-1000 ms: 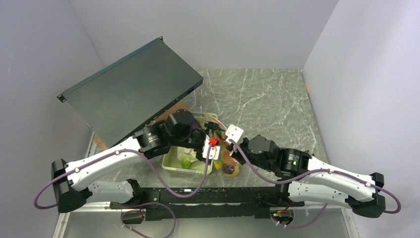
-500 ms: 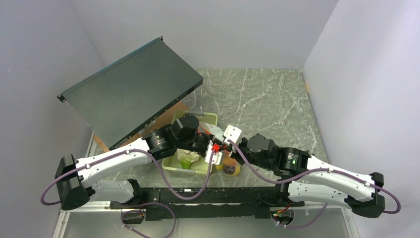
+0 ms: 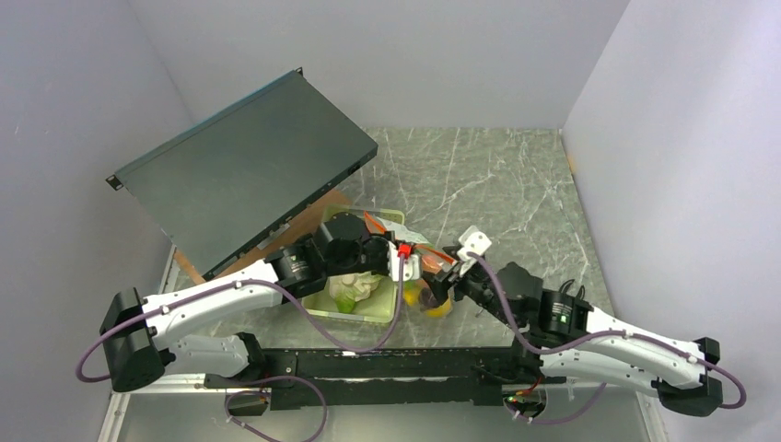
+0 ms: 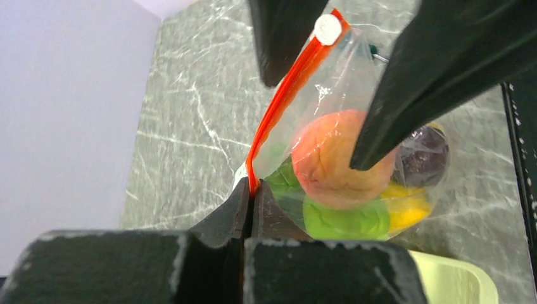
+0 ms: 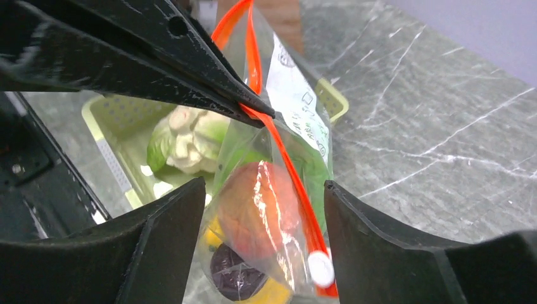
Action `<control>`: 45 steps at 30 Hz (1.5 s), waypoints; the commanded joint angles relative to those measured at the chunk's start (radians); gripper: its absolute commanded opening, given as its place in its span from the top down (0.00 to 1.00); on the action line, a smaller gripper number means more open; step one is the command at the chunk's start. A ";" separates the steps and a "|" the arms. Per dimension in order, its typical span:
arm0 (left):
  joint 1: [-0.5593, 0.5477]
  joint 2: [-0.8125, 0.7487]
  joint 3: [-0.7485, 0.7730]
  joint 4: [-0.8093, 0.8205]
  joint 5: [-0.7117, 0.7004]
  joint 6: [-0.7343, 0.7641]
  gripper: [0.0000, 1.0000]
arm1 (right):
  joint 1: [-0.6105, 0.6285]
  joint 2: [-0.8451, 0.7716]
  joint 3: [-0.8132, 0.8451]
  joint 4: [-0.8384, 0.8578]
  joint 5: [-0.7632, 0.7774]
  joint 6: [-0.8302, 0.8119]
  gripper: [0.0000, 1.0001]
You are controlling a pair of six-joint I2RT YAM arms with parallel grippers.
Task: Place the food in the zip-top bag and seal the zipper
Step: Zip the zipper food storage bag at the center of the board.
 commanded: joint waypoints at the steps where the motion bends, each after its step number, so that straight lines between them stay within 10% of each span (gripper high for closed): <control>1: 0.005 0.010 0.071 0.130 -0.124 -0.154 1.00 | 0.003 -0.121 -0.042 0.171 0.079 0.036 0.27; 30: 0.031 -0.104 0.059 0.206 0.070 -0.316 1.00 | 0.002 -0.392 -0.189 0.226 0.078 0.250 0.24; 42: 0.031 -0.110 0.052 0.210 0.125 -0.319 1.00 | 0.002 -0.358 -0.151 0.276 0.013 0.191 0.95; 45: 0.031 -0.103 0.070 0.172 0.158 -0.296 1.00 | 0.002 -0.340 -0.132 0.263 -0.004 0.181 1.00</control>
